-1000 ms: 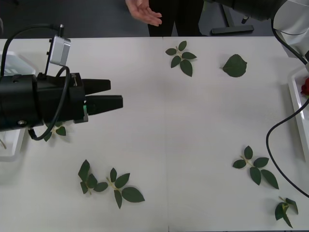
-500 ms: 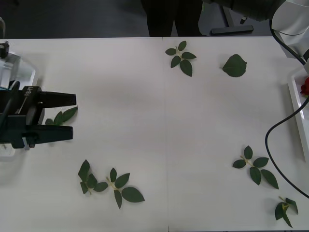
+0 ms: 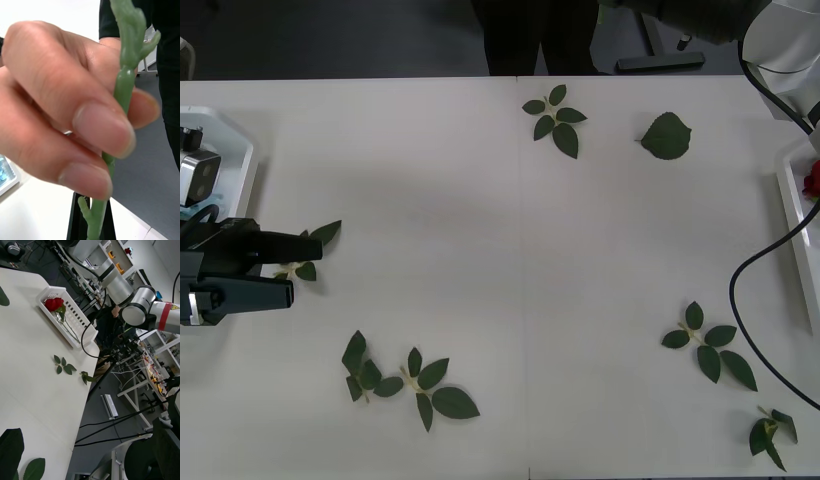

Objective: Place the red flowers into the right box and the blue flowers into the left box. If a person shows an open palm, hand one flower to the person first, then continue sorting.

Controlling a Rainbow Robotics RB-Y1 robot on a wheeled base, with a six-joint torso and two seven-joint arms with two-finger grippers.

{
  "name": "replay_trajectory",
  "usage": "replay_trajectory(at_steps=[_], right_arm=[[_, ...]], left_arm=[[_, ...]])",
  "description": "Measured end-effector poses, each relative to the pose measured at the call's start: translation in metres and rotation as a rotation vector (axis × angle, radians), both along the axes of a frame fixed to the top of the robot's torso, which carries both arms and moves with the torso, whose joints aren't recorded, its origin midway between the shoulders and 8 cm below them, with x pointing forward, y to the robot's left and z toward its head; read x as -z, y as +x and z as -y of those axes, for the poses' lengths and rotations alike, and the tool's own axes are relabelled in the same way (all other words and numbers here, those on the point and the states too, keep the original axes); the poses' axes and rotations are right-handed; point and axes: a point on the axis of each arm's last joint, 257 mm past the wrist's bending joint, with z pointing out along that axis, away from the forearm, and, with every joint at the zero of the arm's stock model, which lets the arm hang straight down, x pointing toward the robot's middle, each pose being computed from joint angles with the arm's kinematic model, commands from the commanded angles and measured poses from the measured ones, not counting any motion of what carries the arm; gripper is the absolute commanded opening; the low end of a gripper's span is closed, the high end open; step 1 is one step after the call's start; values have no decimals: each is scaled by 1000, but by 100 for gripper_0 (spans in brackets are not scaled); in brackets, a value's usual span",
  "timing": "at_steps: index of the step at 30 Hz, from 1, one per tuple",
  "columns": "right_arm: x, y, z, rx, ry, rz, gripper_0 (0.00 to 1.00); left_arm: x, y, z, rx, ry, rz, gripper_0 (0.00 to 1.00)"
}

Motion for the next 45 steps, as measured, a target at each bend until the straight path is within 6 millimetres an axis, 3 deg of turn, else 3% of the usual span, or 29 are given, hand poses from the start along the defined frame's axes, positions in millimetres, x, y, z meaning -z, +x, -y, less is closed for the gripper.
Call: replay_trajectory(at_steps=[10,11,14,18,36,40,45], right_arm=[[0,-1,-1,-3,-1,-1,1],[0,-1,-1,-3,-1,-1,27],[0,-1,-1,-3,-1,-1,76],[1,-1,-1,-4,-2,-1,90],[17,-19,-13,-101,-39,-36,95],[36,-37,-11,-183,-88,-79,95],[67,-67,8,-290,-189,-156,95]], left_arm=[[5,1,-7,7,0,-7,100],[5,2,-7,8,-4,-4,100],[5,4,-4,8,-23,2,100],[5,6,1,13,-34,15,100],[5,7,6,14,-59,17,100],[5,7,6,13,-59,17,100],[5,7,6,13,-59,17,100]])
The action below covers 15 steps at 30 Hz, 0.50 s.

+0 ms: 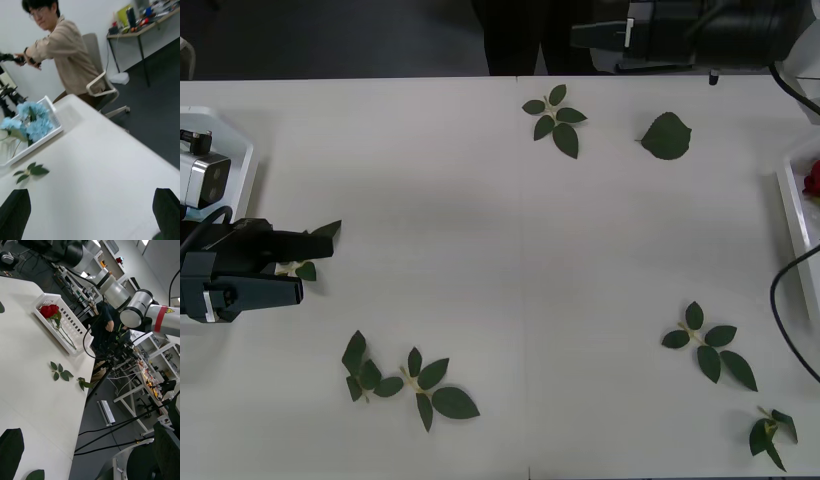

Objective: Place the red flowers into the right box and the blue flowers into the left box. If a person shows an open palm, hand one flower to the person first, then continue sorting.

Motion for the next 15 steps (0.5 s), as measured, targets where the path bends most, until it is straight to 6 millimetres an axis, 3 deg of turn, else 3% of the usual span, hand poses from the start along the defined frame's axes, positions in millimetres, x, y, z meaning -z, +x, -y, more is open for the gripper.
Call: replay_trajectory(at_steps=[6,15], right_arm=[[44,-38,37,-84,-155,-77,95],[84,-101,78,-148,-298,-62,95]], left_arm=[[0,0,0,-1,0,0,100],[0,1,0,-1,1,2,100]])
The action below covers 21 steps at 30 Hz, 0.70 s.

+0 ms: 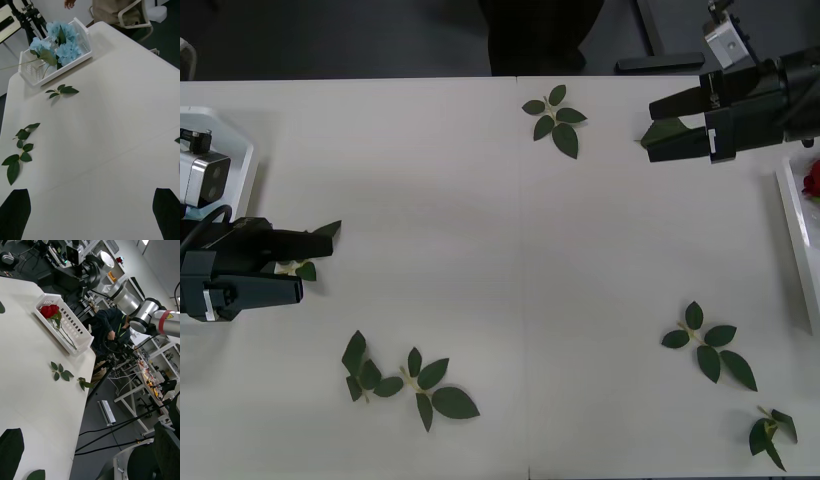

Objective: Place the red flowers into the right box and the blue flowers into the left box. If a person shows an open palm, hand one flower to the person first, then continue sorting.

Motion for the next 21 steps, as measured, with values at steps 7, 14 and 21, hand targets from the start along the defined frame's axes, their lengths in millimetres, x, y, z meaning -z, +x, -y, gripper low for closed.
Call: replay_trajectory(at_steps=[7,14,21], right_arm=[[20,-24,22,17,-4,-20,95],[33,-27,35,35,-62,-9,95],[27,-25,27,39,-58,28,95]], left_arm=[[0,0,0,0,0,0,100],[0,0,0,-1,0,0,100],[0,0,0,-1,0,0,100]])
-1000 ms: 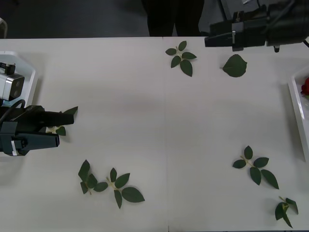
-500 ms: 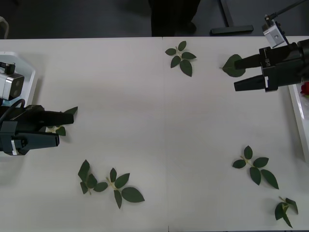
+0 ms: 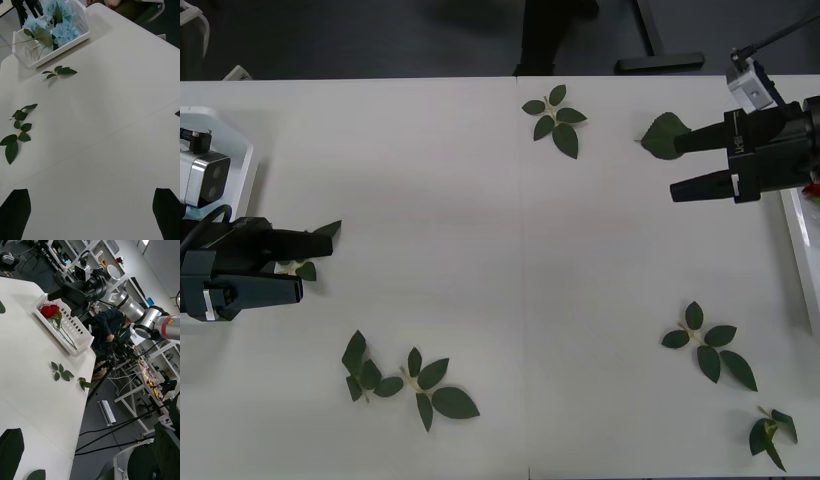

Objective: Place the red flowers into the right box and the blue flowers into the left box. If a person shows an open palm, hand one flower to the person first, then continue sorting.

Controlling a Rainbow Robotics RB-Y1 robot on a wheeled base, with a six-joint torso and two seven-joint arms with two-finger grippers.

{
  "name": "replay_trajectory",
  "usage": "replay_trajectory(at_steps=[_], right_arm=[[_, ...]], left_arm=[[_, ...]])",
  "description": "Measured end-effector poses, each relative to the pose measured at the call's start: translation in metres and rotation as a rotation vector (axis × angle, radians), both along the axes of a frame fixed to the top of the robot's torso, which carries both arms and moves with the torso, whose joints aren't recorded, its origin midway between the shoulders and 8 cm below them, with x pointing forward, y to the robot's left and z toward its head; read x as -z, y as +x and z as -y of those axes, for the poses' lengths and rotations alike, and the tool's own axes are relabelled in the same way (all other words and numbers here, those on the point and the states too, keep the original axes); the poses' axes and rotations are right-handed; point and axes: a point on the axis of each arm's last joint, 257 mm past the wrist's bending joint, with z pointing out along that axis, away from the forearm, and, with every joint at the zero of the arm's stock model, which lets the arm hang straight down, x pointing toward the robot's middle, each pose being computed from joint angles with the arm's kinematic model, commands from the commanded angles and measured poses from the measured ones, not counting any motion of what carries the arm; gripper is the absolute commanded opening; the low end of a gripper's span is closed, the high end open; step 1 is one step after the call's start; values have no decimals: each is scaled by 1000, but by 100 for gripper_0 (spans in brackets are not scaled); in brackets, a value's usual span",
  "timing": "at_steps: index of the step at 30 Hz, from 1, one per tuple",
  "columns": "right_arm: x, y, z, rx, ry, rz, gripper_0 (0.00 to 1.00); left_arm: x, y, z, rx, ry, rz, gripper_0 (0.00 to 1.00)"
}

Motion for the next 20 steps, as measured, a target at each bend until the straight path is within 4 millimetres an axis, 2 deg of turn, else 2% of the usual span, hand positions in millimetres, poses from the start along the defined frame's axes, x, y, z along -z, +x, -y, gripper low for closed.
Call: replay_trajectory(at_steps=[6,7,20], right_arm=[[1,1,1,3,-4,4,95],[1,1,1,3,-4,4,100],[0,1,1,4,-4,4,100]], left_arm=[[0,0,0,0,0,0,100],[0,0,0,0,0,0,100],[0,0,0,0,0,0,100]])
